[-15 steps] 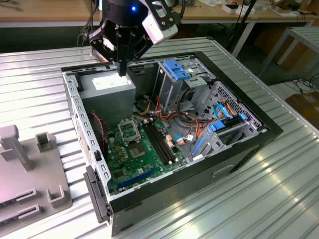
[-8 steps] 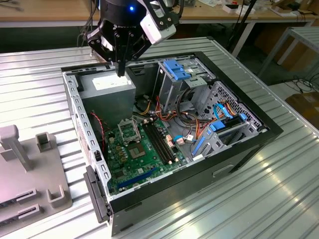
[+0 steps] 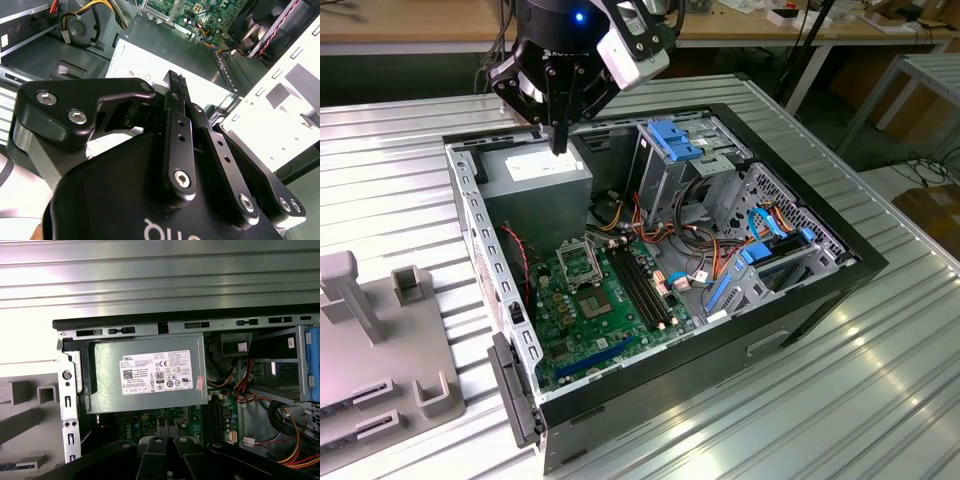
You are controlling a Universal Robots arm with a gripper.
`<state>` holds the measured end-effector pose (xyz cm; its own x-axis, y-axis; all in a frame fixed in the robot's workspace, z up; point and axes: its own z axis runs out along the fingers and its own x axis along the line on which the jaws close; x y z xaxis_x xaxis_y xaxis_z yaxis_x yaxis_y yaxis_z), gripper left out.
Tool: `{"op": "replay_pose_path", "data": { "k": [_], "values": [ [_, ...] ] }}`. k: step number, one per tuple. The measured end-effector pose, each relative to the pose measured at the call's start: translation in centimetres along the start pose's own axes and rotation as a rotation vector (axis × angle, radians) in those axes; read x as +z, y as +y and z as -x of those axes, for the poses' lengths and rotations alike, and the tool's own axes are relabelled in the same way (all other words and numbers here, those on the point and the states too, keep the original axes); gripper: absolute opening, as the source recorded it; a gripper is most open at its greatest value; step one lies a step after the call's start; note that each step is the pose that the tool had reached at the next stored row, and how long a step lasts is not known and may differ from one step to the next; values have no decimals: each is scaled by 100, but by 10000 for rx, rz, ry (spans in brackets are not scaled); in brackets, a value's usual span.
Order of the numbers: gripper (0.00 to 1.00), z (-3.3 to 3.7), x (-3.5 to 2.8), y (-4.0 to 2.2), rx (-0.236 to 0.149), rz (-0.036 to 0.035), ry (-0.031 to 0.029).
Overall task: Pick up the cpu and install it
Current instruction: 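Reach for the cpu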
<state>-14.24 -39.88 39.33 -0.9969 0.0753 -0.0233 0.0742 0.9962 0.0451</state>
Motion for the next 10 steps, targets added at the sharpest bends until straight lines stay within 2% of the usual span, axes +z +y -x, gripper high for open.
{"op": "replay_pose_path", "data": {
  "k": [10],
  "values": [
    [11,-57,-1,-4,0,1,0]
  ]
}}
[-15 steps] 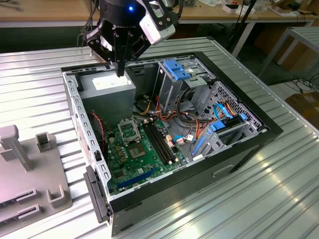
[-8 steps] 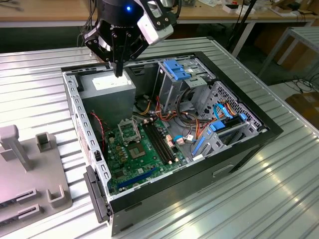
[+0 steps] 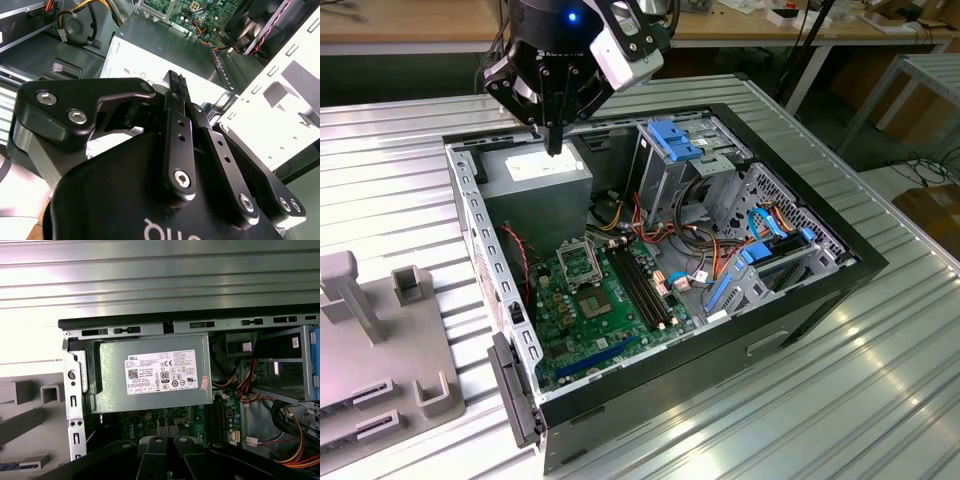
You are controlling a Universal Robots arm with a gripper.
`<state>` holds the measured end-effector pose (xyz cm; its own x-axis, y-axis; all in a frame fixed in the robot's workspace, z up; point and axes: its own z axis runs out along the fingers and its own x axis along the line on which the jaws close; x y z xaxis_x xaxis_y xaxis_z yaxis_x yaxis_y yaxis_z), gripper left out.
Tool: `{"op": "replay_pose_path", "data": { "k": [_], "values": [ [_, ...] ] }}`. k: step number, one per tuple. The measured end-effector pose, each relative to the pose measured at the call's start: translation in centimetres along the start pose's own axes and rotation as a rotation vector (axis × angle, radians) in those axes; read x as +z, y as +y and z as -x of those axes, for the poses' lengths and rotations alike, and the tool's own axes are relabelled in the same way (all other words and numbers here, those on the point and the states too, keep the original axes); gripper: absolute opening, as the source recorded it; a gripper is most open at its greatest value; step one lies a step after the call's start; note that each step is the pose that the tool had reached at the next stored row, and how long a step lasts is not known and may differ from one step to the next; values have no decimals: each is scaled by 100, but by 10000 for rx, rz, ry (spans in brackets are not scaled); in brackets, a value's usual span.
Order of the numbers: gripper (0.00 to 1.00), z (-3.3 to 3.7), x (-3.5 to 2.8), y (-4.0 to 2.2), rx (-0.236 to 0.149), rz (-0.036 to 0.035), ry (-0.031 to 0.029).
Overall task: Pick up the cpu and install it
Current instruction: 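Reach for the cpu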
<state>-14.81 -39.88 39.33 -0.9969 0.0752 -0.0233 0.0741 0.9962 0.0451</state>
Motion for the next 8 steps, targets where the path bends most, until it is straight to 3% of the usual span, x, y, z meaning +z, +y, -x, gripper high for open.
{"op": "replay_pose_path", "data": {
  "k": [8],
  "values": [
    [11,-48,-1,-4,0,0,0]
  ]
}}
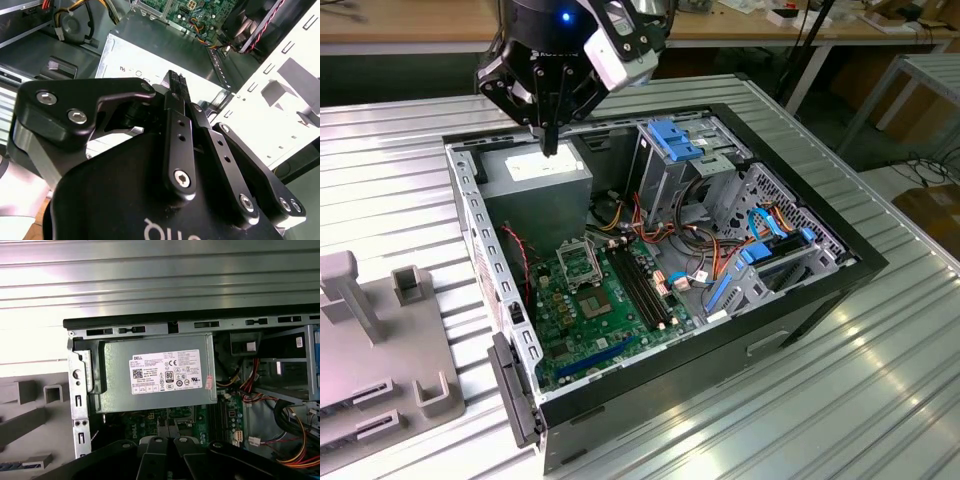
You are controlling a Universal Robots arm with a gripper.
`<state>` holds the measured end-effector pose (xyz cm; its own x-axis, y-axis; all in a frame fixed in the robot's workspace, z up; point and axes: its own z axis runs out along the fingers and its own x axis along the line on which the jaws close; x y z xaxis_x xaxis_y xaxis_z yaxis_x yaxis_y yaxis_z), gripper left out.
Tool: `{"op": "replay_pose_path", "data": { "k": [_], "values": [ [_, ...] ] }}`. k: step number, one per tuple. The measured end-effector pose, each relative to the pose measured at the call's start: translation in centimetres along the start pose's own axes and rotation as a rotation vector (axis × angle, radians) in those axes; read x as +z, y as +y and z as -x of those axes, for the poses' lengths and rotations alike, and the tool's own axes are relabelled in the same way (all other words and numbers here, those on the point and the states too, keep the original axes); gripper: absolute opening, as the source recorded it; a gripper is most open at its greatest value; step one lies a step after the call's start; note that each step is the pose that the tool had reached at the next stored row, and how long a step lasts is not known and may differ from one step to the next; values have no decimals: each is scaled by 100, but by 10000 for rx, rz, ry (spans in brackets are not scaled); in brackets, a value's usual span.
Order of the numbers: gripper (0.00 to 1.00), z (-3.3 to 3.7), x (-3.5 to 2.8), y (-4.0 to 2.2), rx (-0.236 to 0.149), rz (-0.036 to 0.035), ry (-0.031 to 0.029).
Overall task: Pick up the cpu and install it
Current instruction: 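Reach for the cpu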
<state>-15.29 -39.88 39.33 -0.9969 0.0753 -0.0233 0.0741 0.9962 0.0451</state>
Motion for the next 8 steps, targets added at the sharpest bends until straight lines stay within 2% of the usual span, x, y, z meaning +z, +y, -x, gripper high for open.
{"op": "replay_pose_path", "data": {
  "k": [8],
  "values": [
    [11,-47,-1,-4,1,0,0]
  ]
}}
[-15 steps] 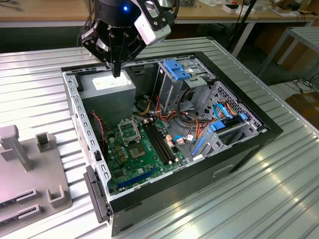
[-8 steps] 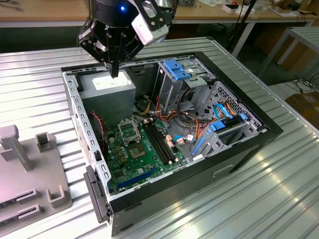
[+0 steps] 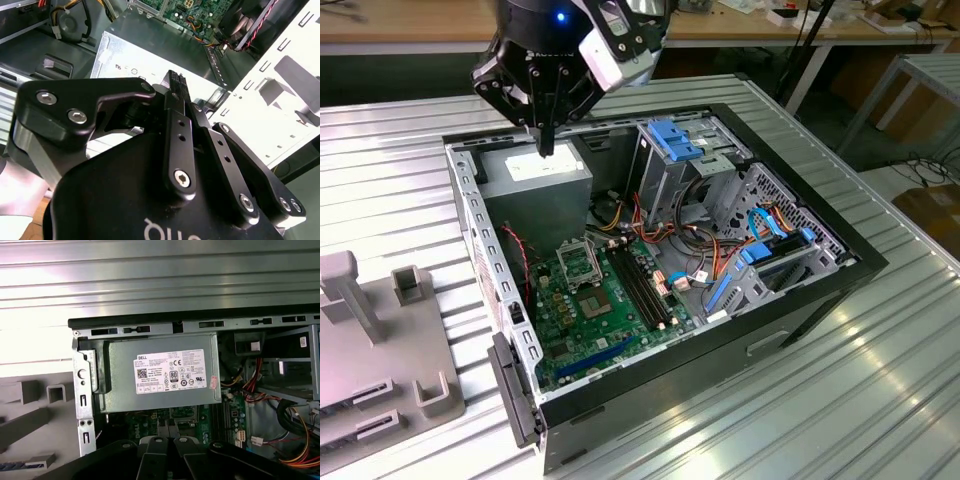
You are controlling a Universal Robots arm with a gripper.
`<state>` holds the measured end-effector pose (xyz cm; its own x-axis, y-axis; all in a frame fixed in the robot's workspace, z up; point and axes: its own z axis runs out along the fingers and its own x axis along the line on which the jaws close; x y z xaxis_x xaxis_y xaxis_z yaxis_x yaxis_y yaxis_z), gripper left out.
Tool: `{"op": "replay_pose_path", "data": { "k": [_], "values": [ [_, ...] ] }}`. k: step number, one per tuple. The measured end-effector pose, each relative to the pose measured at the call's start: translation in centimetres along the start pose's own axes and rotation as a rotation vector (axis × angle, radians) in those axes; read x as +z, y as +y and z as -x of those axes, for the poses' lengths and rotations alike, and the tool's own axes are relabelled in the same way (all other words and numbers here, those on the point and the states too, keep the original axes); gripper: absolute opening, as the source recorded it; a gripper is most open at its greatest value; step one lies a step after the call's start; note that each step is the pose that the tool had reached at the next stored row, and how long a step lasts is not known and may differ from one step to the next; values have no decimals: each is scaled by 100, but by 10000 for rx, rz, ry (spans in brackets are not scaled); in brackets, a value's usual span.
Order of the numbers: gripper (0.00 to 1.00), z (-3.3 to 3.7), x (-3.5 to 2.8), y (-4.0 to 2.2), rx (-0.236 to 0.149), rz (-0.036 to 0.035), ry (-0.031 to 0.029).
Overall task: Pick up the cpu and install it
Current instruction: 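Reach for the cpu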
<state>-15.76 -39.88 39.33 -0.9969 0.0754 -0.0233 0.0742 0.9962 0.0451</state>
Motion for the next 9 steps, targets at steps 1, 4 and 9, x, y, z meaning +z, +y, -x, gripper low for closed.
{"op": "replay_pose_path", "data": {
  "k": [1,4,9],
  "values": [
    [11,-7,0,0,0,0,0],
    [11,-22,-1,-2,-1,0,1],
    [11,-47,-1,-3,-1,0,0]
  ]
}}
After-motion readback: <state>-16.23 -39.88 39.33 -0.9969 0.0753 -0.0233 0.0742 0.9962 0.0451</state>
